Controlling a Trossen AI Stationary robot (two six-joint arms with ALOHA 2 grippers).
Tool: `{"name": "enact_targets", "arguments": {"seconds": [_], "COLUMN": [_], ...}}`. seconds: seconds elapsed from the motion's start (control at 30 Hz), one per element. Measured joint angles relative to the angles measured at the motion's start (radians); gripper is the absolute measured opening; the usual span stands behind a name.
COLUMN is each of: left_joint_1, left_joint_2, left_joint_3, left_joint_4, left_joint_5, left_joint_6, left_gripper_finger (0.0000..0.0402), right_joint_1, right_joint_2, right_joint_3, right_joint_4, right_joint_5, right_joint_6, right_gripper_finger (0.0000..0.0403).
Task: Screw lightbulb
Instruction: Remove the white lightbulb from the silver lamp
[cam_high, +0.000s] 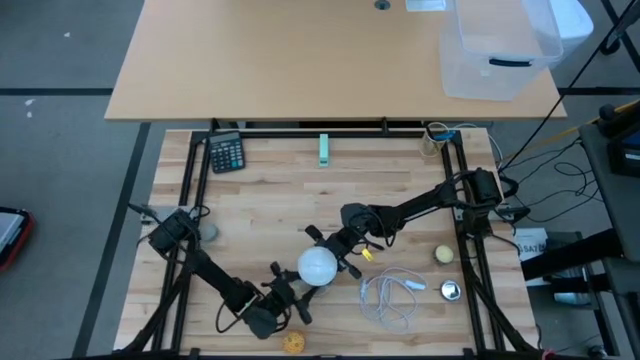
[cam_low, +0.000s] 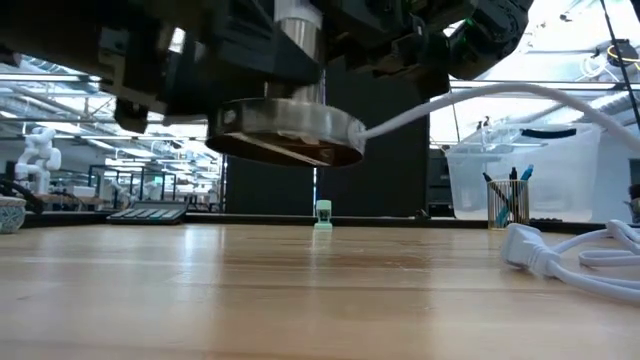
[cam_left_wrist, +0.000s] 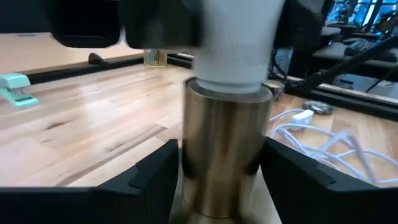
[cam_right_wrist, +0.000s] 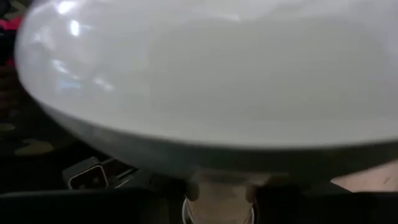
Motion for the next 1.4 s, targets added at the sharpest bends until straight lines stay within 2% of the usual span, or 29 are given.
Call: {"name": "enact_targets", "arguments": {"seconds": [0.13, 0.37, 0.6, 0.87, 0.97, 1.1, 1.27, 1.4], "left_joint_1": [0.022, 0.044, 0.025, 0.011, 0.013, 0.029, 0.077, 0.127], "left_joint_2": [0.050, 0.059, 0.059, 0.056, 0.055, 0.052, 0.051, 0.051], "left_joint_3": [0.050, 0.063, 0.063, 0.046, 0.022, -0.045, -0.156, -0.215], "left_joint_4": [-0.009, -0.007, 0.003, 0.030, 0.092, 0.245, 0.448, 0.537], "left_joint_5": [-0.008, -0.030, -0.020, 0.093, 0.156, 0.302, 0.586, 0.785], "left_joint_6": [0.048, 0.080, 0.226, 0.304, 0.345, 0.431, 0.463, 0.454], "left_gripper_finger": [0.0210, 0.0200, 0.0180, 0.0174, 0.0173, 0.0173, 0.0173, 0.0173], "right_joint_1": [-0.001, -0.002, 0.002, 0.024, 0.031, 0.051, 0.068, 0.072], "right_joint_2": [0.001, 0.000, 0.000, 0.000, 0.000, 0.001, 0.001, 0.002], "right_joint_3": [-0.001, -0.001, -0.001, -0.001, -0.001, -0.001, -0.001, -0.001], "right_joint_4": [-0.005, -0.006, -0.003, -0.005, -0.009, -0.013, -0.014, -0.014], "right_joint_5": [-0.005, 0.016, 0.009, -0.026, -0.040, -0.037, -0.036, -0.037], "right_joint_6": [0.009, 0.009, -0.003, -0.007, 0.000, 0.005, 0.016, 0.019], "right_gripper_finger": [0.0134, 0.0134, 0.0134, 0.0134, 0.0134, 0.0134, 0.0134, 0.0134]}}
